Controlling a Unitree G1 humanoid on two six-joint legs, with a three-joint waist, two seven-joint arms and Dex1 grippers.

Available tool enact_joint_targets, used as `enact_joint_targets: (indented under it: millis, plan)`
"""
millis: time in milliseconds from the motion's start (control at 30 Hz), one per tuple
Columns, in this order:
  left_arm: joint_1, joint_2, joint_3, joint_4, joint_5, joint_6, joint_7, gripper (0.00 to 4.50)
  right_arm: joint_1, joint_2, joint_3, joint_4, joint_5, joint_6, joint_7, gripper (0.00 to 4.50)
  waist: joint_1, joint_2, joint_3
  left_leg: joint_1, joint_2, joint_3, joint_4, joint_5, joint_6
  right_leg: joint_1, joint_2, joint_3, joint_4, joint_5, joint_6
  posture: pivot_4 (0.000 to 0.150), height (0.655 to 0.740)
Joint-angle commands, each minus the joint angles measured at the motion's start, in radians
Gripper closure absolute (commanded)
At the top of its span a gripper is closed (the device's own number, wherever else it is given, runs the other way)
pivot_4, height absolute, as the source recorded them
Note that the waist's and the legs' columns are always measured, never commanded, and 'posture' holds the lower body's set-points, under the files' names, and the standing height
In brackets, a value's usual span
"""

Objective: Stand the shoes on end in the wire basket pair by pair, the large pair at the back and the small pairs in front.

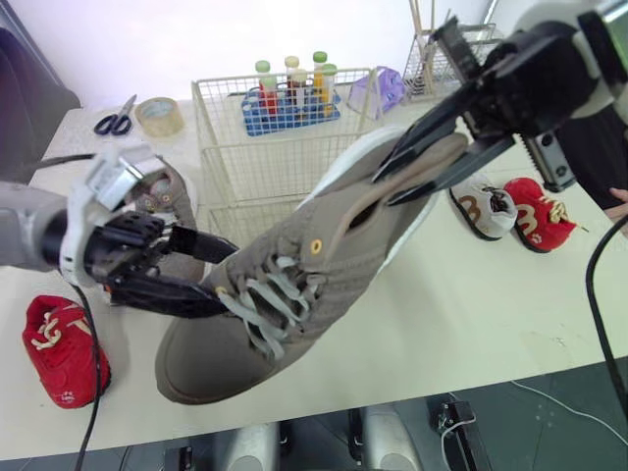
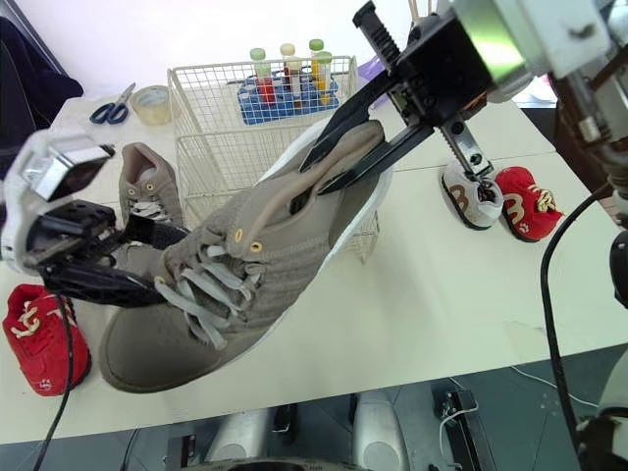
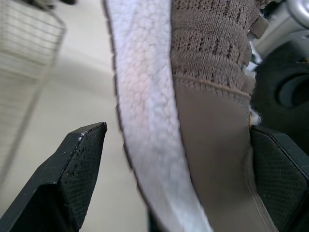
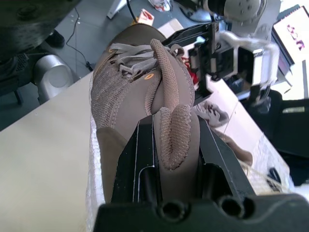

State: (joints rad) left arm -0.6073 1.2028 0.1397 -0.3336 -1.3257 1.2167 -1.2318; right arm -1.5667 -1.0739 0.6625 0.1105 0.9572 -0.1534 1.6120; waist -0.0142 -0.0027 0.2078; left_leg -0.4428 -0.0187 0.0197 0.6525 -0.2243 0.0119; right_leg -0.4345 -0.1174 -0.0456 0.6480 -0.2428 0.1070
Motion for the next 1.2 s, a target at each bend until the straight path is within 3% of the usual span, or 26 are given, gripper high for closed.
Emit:
enact_joint_targets:
  millis: [33, 267, 333, 367, 467, 567, 633, 700, 800, 900, 1000, 1200]
  plan:
    - [0.005, -0.034, 0.001, -0.052, -0.06, 0.029, 0.036, 0.25, -0.044, 0.002, -0.059, 0.0, 0.045, -0.014, 0.002, 4.2, 0.0, 0.0, 0.0, 0.0, 0.0, 0.0, 0.0, 0.0, 0.0, 0.0, 0.0, 0.0, 0.0, 0.0, 0.0, 0.15, 0.74]
    - [0.021, -0.108, 0.027, -0.066, -0.146, 0.054, 0.131, 2.87, -0.028, -0.015, -0.068, -0.011, 0.008, 0.053, 0.002, 4.2, 0.001, 0.0, 0.0, 0.0, 0.0, 0.0, 0.001, 0.0, 0.0, 0.0, 0.0, 0.001, 0.001, 0.0, 0.0, 0.15, 0.74]
    - [0.033, -0.113, 0.047, -0.075, -0.152, 0.048, 0.154, 3.29, -0.023, -0.016, -0.086, -0.015, 0.012, 0.109, 0.002, 4.2, 0.001, 0.0, 0.0, 0.0, 0.0, 0.0, 0.001, 0.0, 0.0, 0.0, 0.0, 0.001, 0.001, 0.0, 0.0, 0.15, 0.74]
    - [0.057, -0.12, 0.071, -0.084, -0.176, 0.039, 0.185, 3.4, -0.01, -0.009, -0.123, -0.009, 0.017, 0.174, 0.002, 3.74, 0.001, 0.0, 0.0, 0.0, 0.0, 0.0, 0.001, 0.0, 0.0, 0.0, 0.0, 0.001, 0.001, 0.0, 0.0, 0.15, 0.74]
    - [0.121, -0.152, 0.135, -0.105, -0.257, -0.001, 0.311, 3.4, 0.048, -0.016, -0.218, 0.019, -0.037, 0.304, -0.02, 2.36, 0.001, -0.001, -0.001, 0.0, 0.0, 0.0, 0.001, 0.0, 0.001, 0.0, 0.0, 0.002, 0.001, 0.0, 0.0, 0.15, 0.74]
    - [0.235, -0.2, 0.243, -0.123, -0.357, -0.084, 0.481, 3.4, 0.16, -0.076, -0.333, 0.139, -0.117, 0.503, -0.188, 0.82, 0.006, -0.004, -0.002, 0.001, 0.0, 0.0, 0.002, 0.0, 0.001, 0.001, -0.001, 0.002, 0.001, 0.0, 0.0, 0.15, 0.74]
    - [0.279, -0.208, 0.277, -0.14, -0.402, -0.115, 0.54, 3.4, 0.218, -0.08, -0.403, 0.145, -0.135, 0.576, -0.236, 0.82, 0.009, -0.005, -0.003, 0.0, 0.0, -0.001, 0.004, -0.001, 0.0, 0.002, -0.002, 0.004, -0.001, 0.0, -0.002, 0.15, 0.74]
    - [0.322, -0.232, 0.302, -0.167, -0.437, -0.161, 0.604, 3.4, 0.365, -0.106, -0.513, 0.131, -0.038, 0.749, -0.298, 0.82, 0.009, -0.004, -0.003, 0.0, -0.001, 0.001, 0.005, -0.001, 0.001, 0.002, -0.002, 0.005, -0.001, -0.001, -0.006, 0.15, 0.74]
    - [0.356, -0.273, 0.32, -0.181, -0.466, -0.227, 0.679, 3.4, 0.624, -0.056, -0.698, 0.032, 0.214, 1.036, -0.445, 0.82, 0.01, -0.006, -0.004, 0.002, 0.0, 0.0, 0.005, -0.002, 0.003, 0.005, -0.005, 0.006, -0.003, -0.001, -0.006, 0.15, 0.74]
    - [0.36, -0.307, 0.311, -0.186, -0.445, -0.272, 0.707, 3.4, 0.813, 0.072, -0.812, -0.124, 0.496, 1.183, -0.65, 0.82, 0.003, -0.006, -0.004, 0.003, 0.0, 0.001, 0.006, -0.002, 0.003, 0.006, -0.005, 0.006, -0.002, 0.0, -0.006, 0.15, 0.74]
    - [0.351, -0.327, 0.293, -0.204, -0.44, -0.3, 0.723, 3.4, 0.883, 0.154, -0.823, -0.29, 0.533, 1.202, -0.771, 0.82, 0.001, -0.003, -0.004, 0.003, 0.001, 0.002, 0.006, -0.002, 0.003, 0.004, -0.003, 0.008, 0.0, 0.001, -0.004, 0.15, 0.74]
    - [0.321, -0.339, 0.257, -0.223, -0.412, -0.328, 0.736, 3.4, 0.85, 0.305, -0.843, -0.311, 0.731, 1.188, -1.038, 0.82, 0.01, -0.005, -0.005, 0.003, 0.0, 0.002, 0.011, -0.003, 0.005, 0.008, 0.0, 0.006, -0.002, 0.002, -0.003, 0.15, 0.74]
